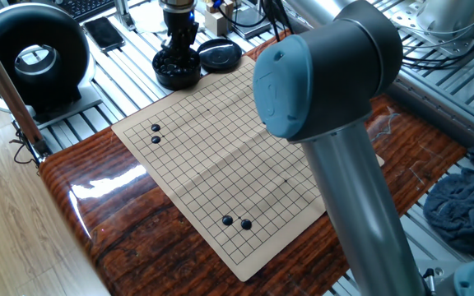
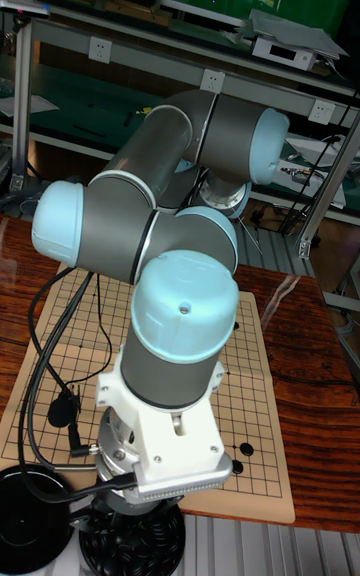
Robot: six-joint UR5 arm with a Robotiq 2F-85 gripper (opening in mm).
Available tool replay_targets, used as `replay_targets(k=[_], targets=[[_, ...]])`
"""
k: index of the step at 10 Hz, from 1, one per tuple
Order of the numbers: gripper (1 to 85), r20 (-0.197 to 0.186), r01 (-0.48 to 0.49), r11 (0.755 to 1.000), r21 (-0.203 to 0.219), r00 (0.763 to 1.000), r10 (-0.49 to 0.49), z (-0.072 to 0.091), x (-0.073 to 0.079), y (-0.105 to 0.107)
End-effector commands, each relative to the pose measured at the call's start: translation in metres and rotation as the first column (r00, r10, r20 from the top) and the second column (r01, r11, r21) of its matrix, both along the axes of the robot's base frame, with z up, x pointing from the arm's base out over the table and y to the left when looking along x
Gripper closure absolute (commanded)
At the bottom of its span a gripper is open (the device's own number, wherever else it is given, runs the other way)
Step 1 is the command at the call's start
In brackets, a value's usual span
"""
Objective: Play the first move as black on the 3-4 point in the upper right corner of the Go board
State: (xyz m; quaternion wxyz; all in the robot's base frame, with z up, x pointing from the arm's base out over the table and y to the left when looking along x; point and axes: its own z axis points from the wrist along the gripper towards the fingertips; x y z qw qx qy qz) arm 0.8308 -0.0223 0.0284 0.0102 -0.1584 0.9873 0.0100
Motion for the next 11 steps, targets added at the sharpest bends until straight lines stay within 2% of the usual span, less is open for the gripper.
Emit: replay_targets(k=[1, 3, 4, 7, 11], targets=[[66.0, 0.005, -0.002, 1.0, -0.003, 1.0, 0.002, -0.001, 0.002, -0.002], [73.7, 0.001, 0.003, 1.0, -0.004, 1.0, -0.003, -0.001, 0.001, -0.003], [72.7, -0.002, 0.005, 1.0, 0.007, 1.0, -0.005, 0.0, 0.001, -0.001], [59.3, -0.008, 0.018, 0.997, 0.076, 1.0, -0.018, 0.006, 0.0, 0.008], [58.3, -0.018, 0.021, 0.995, 0.092, 1.0, -0.02, 0.009, -0.003, 0.009]])
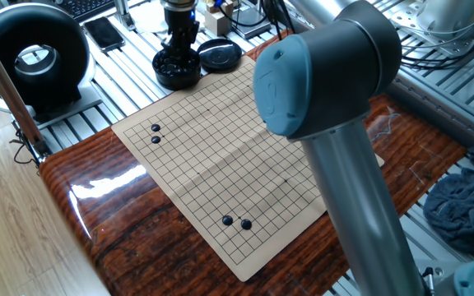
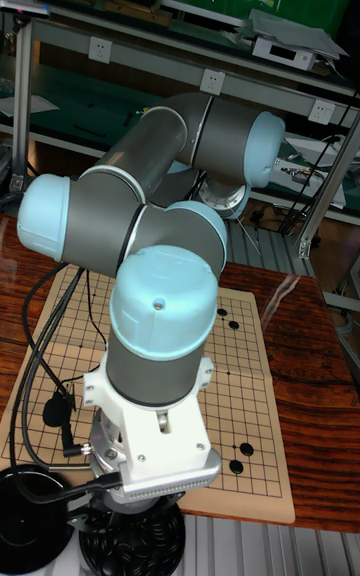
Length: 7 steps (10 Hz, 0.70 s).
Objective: Play the first move as black on the 3-4 point in the upper right corner of the Go board
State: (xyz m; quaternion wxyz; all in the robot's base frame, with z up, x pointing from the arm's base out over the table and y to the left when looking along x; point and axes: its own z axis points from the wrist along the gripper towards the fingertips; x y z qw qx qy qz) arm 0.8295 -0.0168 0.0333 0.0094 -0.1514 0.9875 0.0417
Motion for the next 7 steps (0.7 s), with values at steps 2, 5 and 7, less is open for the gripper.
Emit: replay_targets(k=[2, 5, 7], targets=[[59.0, -0.011, 0.005, 1.0, 0.027, 1.0, -0.005, 0.005, -0.003, 0.001], [59.0, -0.013, -0.001, 1.0, 0.01, 1.0, 0.001, 0.011, -0.008, -0.005], [59.0, -0.014, -0.01, 1.0, 0.009, 1.0, 0.011, 0.017, -0.012, -0.008]])
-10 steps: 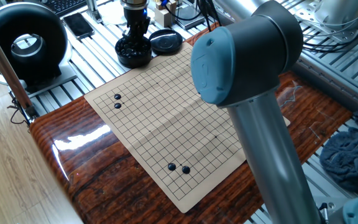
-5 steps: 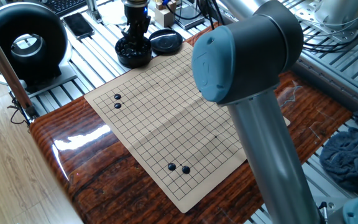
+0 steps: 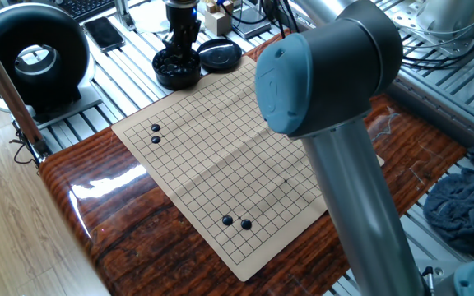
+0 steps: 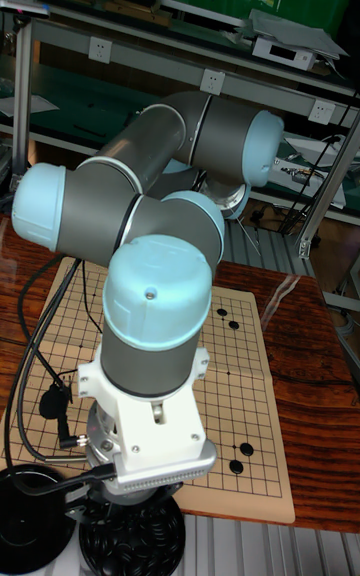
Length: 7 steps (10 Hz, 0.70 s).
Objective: Play the first move as black on the 3-4 point in the upper right corner of the Go board
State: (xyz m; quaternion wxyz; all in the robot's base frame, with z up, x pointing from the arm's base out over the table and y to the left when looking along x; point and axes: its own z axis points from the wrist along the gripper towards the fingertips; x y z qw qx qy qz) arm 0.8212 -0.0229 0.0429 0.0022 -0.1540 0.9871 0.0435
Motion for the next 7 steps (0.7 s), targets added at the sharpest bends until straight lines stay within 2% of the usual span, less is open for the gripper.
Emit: replay_targets(k=[1, 7], targets=[[59.0, 0.002, -0.006, 1.0, 0.007, 1.0, 0.006, 0.008, -0.004, -0.003], [59.0, 0.057, 0.012, 1.0, -0.003, 0.998, -0.012, 0.003, 0.018, -0.003]])
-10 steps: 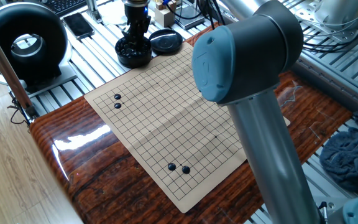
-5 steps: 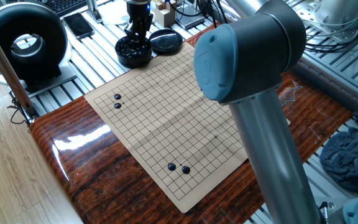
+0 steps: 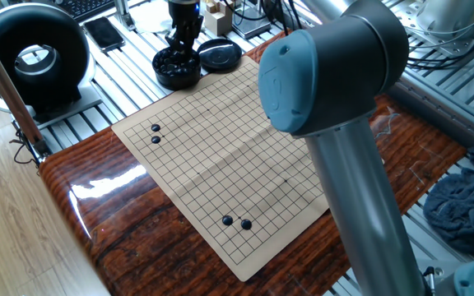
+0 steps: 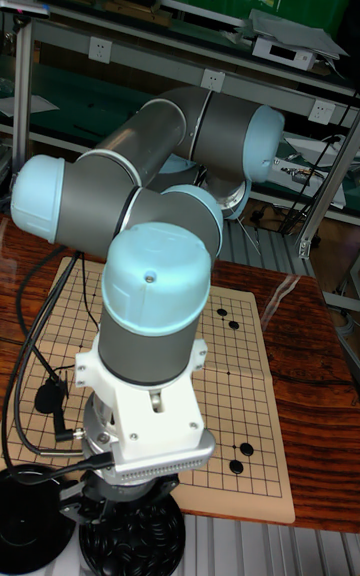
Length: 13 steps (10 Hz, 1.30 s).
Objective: Play the first move as black on the 3-4 point in the upper right corner of the Go board
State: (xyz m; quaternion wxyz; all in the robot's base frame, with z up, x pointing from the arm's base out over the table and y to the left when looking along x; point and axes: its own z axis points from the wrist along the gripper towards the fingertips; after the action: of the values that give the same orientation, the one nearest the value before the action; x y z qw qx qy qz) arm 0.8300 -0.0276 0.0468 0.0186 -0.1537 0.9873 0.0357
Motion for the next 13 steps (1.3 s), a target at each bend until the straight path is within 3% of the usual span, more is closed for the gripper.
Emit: replay_targets(k=[1, 8, 13], targets=[[59.0, 0.029, 0.01, 1.0, 0.007, 1.0, -0.01, -0.002, 0.013, 0.002], [61.7, 0.021, -0.01, 1.0, -0.01, 1.0, 0.011, -0.013, 0.016, -0.001], [79.7, 0.009, -0.02, 1.0, -0.008, 1.0, 0.02, -0.018, 0.013, -0.003]])
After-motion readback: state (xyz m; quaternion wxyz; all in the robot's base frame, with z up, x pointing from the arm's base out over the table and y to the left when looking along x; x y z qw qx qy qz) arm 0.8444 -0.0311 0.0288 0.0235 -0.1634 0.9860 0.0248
